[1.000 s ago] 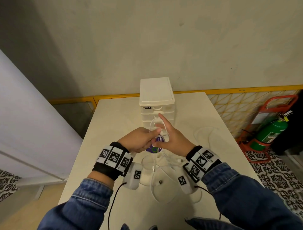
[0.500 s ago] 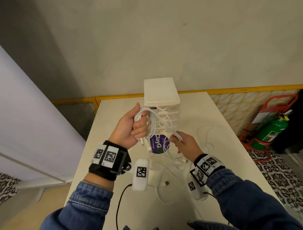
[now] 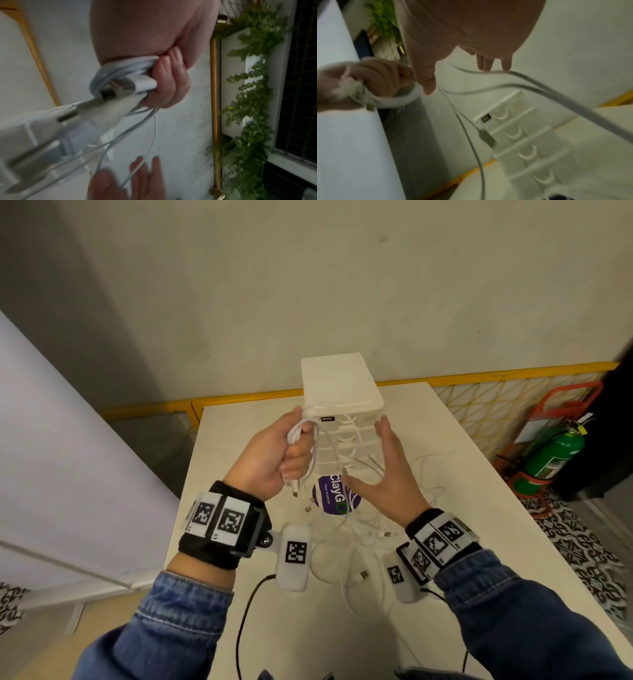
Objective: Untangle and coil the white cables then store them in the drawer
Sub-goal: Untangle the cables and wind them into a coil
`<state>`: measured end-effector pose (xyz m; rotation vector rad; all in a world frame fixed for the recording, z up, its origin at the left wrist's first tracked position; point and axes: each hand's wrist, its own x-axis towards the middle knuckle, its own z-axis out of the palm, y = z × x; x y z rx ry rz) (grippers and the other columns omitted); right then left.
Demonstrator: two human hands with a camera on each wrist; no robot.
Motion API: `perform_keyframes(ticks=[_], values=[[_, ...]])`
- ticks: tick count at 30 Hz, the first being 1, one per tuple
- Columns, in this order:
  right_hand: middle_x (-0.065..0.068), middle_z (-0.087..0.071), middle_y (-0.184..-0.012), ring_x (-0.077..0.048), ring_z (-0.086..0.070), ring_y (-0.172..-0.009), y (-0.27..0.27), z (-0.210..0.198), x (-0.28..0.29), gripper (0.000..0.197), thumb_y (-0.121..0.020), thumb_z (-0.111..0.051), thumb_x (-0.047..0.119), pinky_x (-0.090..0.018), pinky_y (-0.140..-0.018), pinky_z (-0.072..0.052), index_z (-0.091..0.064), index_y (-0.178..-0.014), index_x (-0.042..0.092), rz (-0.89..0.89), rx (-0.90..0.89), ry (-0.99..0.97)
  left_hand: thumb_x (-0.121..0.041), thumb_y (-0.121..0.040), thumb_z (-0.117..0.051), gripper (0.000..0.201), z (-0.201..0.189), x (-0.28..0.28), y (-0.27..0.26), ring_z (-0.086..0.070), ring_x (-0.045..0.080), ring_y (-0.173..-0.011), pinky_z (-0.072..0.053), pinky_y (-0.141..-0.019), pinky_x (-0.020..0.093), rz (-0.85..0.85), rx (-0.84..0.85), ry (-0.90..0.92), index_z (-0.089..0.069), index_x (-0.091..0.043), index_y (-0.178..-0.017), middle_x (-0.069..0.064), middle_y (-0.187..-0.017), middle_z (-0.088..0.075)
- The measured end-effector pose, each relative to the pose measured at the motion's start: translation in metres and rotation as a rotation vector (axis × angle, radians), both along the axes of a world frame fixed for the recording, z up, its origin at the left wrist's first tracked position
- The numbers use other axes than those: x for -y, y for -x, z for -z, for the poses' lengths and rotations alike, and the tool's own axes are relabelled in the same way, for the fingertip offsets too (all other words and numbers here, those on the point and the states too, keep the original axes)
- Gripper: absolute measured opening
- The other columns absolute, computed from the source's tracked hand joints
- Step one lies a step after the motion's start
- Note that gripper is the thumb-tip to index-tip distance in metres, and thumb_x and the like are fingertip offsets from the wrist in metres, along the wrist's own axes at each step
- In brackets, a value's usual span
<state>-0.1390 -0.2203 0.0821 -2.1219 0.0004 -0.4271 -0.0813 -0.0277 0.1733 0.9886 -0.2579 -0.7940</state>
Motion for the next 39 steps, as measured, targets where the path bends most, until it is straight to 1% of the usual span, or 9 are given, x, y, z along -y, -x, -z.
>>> perform_keyframes(ticks=[4,7,10,14,20,26,31,34,39], values=[[-0.002,-0.041,-0.142,-0.013,-0.041,-0.128,-0.007,-0.019,-0.026,0.081,-0.083,-0.063,0.025,-0.023,-0.106,-0.032,-0.011,-0.145,0.028,-0.133,0.113,-0.018,-0.04,-0.1,-0.028,0.042,0.006,0.008,0.01,-0.019,0.004,-0.025,-0.01,-0.031,0.017,0.083,0.042,-0.16,-0.044,-0.016,-0.068,-0.008,-0.037,-0.027],[-0.006,-0.067,-0.092,-0.01,-0.061,-0.077,-0.004,-0.011,-0.038,0.049,-0.095,-0.045,0.018,-0.031,-0.077,-0.048,-0.03,-0.14,0.026,-0.161,0.003,-0.08,-0.04,-0.1,-0.025,0.044,0.004,0.009,0.012,-0.019,0.004,-0.025,-0.01,-0.032,0.015,0.075,0.037,-0.081,-0.044,-0.016,-0.069,-0.009,-0.035,-0.027],[0.011,-0.047,-0.059,-0.004,-0.044,-0.052,0.0,0.004,-0.041,0.031,-0.096,-0.039,0.029,-0.03,-0.06,-0.041,-0.046,-0.126,0.026,-0.189,-0.022,-0.175,-0.043,-0.099,-0.022,0.046,0.003,0.005,0.009,-0.021,0.003,-0.025,-0.009,-0.033,0.016,0.029,0.019,0.023,-0.043,-0.015,-0.07,-0.009,-0.035,-0.029],[0.006,-0.045,-0.057,-0.006,-0.043,-0.052,0.003,0.014,-0.042,0.019,-0.094,-0.038,0.038,-0.03,-0.057,-0.039,-0.056,-0.098,0.044,-0.144,-0.005,-0.21,-0.046,-0.099,-0.019,0.05,0.005,0.004,0.008,-0.012,0.006,-0.028,-0.013,-0.032,0.018,-0.051,-0.06,0.208,-0.046,-0.013,-0.071,-0.009,-0.034,-0.033],[0.008,-0.051,-0.049,-0.017,-0.052,-0.052,0.005,0.025,-0.036,0.029,-0.097,-0.042,0.029,-0.039,-0.068,-0.047,-0.052,-0.07,0.036,-0.103,-0.111,-0.134,-0.047,-0.098,-0.02,0.047,0.015,0.009,0.007,-0.025,0.005,-0.031,-0.022,-0.035,0.017,-0.149,-0.092,0.477,-0.046,-0.013,-0.079,-0.008,-0.042,-0.038],[0.013,-0.052,-0.067,0.002,-0.049,-0.056,0.009,0.032,-0.034,0.019,-0.097,-0.041,0.028,-0.02,-0.06,-0.038,-0.056,-0.085,0.033,-0.195,-0.209,-0.106,-0.036,-0.101,-0.024,0.037,0.007,0.017,-0.004,-0.037,0.01,-0.044,-0.033,-0.047,0.02,-0.456,-0.067,0.623,-0.041,-0.015,-0.076,-0.004,-0.056,-0.04],[0.008,-0.042,-0.056,-0.006,-0.042,-0.052,0.012,0.019,-0.035,0.031,-0.096,-0.038,0.036,-0.023,-0.054,-0.03,-0.041,-0.066,0.037,-0.326,-0.164,0.132,-0.025,-0.104,-0.025,0.035,0.006,0.041,-0.007,-0.04,0.011,-0.049,-0.037,-0.05,0.024,-0.694,0.202,0.345,-0.044,-0.017,-0.076,-0.003,-0.059,-0.046],[-0.004,-0.051,-0.061,-0.017,-0.046,-0.056,0.011,0.005,-0.026,0.046,-0.087,-0.03,0.052,-0.033,-0.057,-0.033,-0.05,-0.074,0.013,-0.375,-0.128,0.182,-0.022,-0.1,-0.032,0.039,0.019,0.057,-0.009,-0.04,0.016,-0.049,-0.033,-0.049,0.029,-0.736,0.598,-0.072,-0.051,-0.025,-0.067,-0.002,-0.059,-0.046],[0.007,-0.045,-0.06,-0.005,-0.046,-0.056,0.005,-0.011,0.007,0.024,-0.09,-0.049,0.03,-0.026,-0.055,-0.032,-0.053,-0.076,0.011,-0.483,-0.194,0.279,-0.03,-0.099,-0.038,0.022,0.047,0.074,0.002,-0.051,0.024,-0.061,-0.042,-0.06,0.042,-0.312,0.966,-0.778,-0.041,-0.011,-0.091,0.012,-0.072,-0.053]])
